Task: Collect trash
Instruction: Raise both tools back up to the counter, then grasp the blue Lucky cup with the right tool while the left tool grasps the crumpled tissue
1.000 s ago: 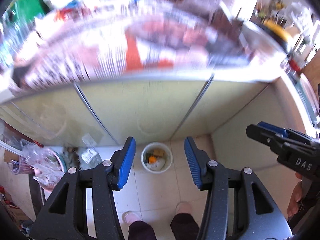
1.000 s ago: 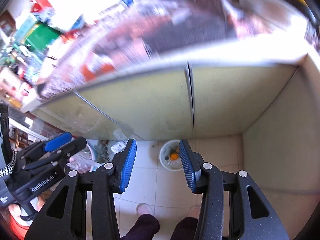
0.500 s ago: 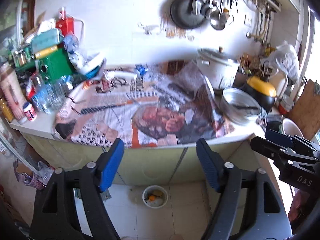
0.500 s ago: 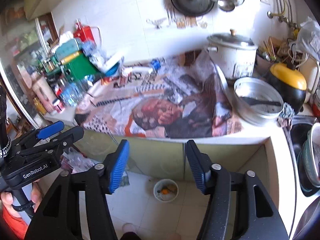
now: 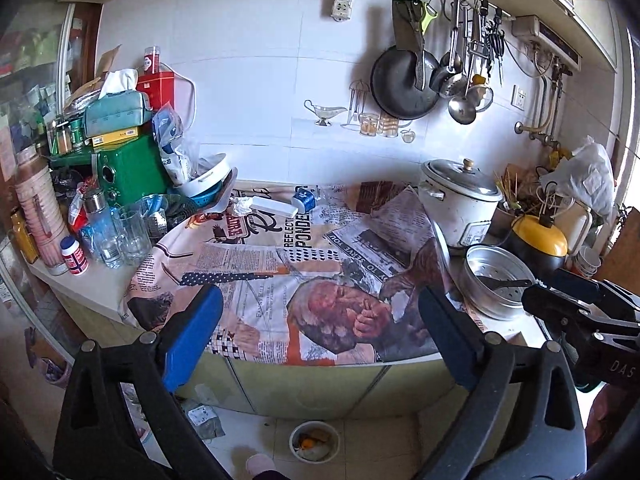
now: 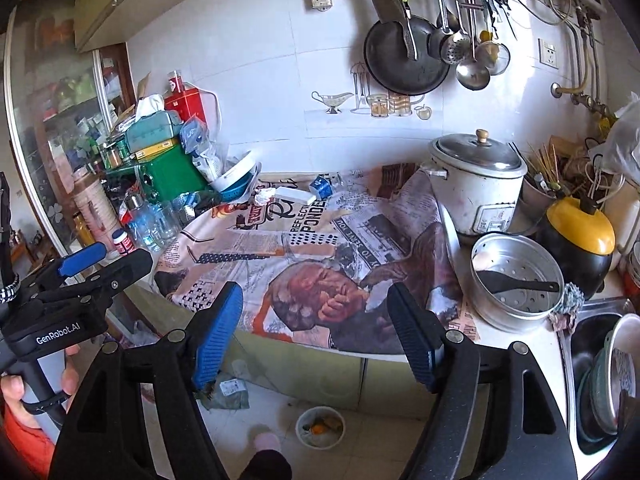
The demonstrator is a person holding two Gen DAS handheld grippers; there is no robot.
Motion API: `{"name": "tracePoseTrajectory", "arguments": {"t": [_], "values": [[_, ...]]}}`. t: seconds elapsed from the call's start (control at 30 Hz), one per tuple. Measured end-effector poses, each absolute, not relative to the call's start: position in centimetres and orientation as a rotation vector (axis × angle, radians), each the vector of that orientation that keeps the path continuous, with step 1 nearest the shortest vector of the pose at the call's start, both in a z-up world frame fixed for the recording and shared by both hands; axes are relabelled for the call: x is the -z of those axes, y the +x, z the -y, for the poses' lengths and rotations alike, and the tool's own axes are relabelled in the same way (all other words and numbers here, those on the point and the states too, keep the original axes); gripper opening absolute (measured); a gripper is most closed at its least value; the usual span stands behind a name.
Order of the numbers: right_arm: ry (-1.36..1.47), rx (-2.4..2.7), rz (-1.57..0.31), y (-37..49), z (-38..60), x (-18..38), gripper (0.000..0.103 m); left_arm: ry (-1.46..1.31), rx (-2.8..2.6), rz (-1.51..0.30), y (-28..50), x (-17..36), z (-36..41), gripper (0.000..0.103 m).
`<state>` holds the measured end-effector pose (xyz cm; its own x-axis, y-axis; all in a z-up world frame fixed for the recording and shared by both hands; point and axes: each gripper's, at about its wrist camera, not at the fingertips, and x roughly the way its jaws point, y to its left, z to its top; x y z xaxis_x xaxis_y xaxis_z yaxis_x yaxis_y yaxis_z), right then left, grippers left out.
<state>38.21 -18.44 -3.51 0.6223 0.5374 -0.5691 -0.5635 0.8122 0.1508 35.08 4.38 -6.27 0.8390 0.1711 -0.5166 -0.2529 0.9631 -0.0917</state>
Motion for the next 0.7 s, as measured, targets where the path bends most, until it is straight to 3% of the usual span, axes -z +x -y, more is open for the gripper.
{"name": "tracePoseTrajectory", "arguments": {"t": [0.7], "values": [[0.008,-0.491,-0.758,54.4,0.7,6.1,0.071,-0.17,-0.152,-0.642,55.6,9.0,-27.3,0.099]]}}
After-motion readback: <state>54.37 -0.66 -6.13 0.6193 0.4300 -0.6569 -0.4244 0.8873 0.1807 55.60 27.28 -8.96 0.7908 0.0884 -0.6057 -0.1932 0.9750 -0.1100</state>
